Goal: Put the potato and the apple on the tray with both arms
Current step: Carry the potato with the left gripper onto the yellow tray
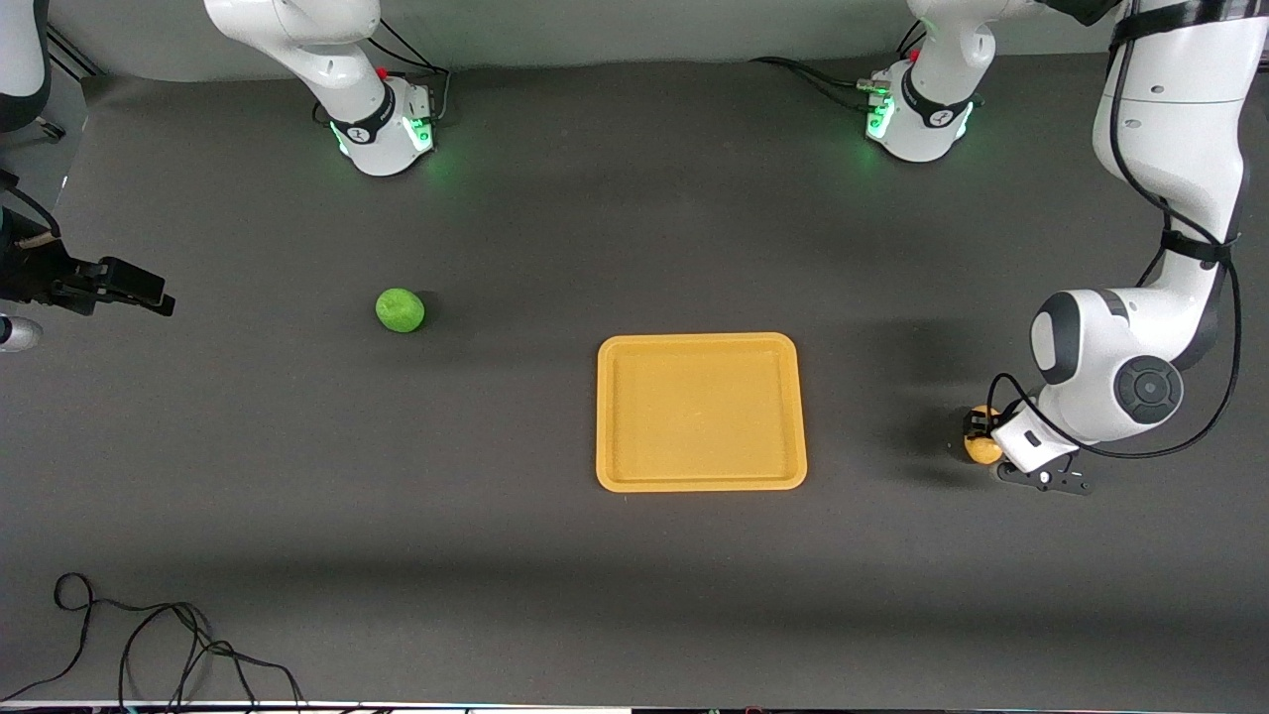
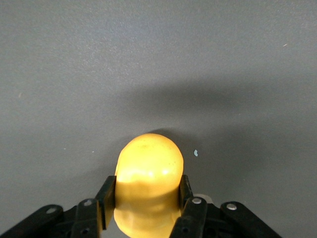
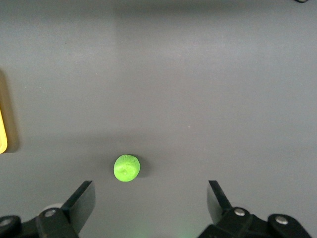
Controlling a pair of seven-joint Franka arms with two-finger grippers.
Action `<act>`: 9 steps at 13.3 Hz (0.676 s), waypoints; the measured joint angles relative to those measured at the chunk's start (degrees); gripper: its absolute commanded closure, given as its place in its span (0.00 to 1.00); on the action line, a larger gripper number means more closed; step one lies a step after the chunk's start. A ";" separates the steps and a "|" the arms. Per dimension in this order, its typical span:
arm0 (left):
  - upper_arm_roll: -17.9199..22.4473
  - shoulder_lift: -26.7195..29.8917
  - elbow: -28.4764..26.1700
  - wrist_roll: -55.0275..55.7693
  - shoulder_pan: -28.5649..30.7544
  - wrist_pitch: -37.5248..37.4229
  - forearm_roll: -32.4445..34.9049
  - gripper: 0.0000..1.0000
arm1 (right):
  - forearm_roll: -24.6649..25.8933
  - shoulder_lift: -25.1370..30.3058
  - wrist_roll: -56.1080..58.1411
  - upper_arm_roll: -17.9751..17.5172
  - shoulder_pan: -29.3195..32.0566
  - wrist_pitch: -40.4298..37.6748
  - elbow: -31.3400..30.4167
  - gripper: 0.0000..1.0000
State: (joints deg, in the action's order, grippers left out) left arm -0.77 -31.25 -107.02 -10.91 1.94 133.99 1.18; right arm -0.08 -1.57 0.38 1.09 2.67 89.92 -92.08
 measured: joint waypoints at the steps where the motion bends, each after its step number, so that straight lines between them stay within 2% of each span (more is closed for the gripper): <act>1: -0.06 0.50 0.63 0.35 -0.01 -1.28 -0.04 1.00 | 0.00 0.00 0.00 0.00 0.00 0.00 0.00 0.00; 4: -2.05 3.39 2.50 6.26 -0.51 -5.75 -0.25 1.00 | 0.00 -0.01 0.00 0.00 0.01 0.00 -0.04 0.00; 7: -7.35 4.98 6.11 21.54 -3.54 -9.10 -0.28 1.00 | 0.00 -0.02 0.00 0.02 0.02 0.00 -0.05 0.00; 9: -9.50 4.75 7.40 31.85 -7.90 -9.32 -0.27 1.00 | 0.00 -0.02 0.00 0.03 0.02 0.00 -0.06 0.00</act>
State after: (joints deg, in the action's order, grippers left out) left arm -10.27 -26.50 -99.61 20.94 -5.96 124.67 0.91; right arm -0.08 -1.59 0.38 1.12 2.69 89.92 -92.14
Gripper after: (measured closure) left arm 0.454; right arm 0.000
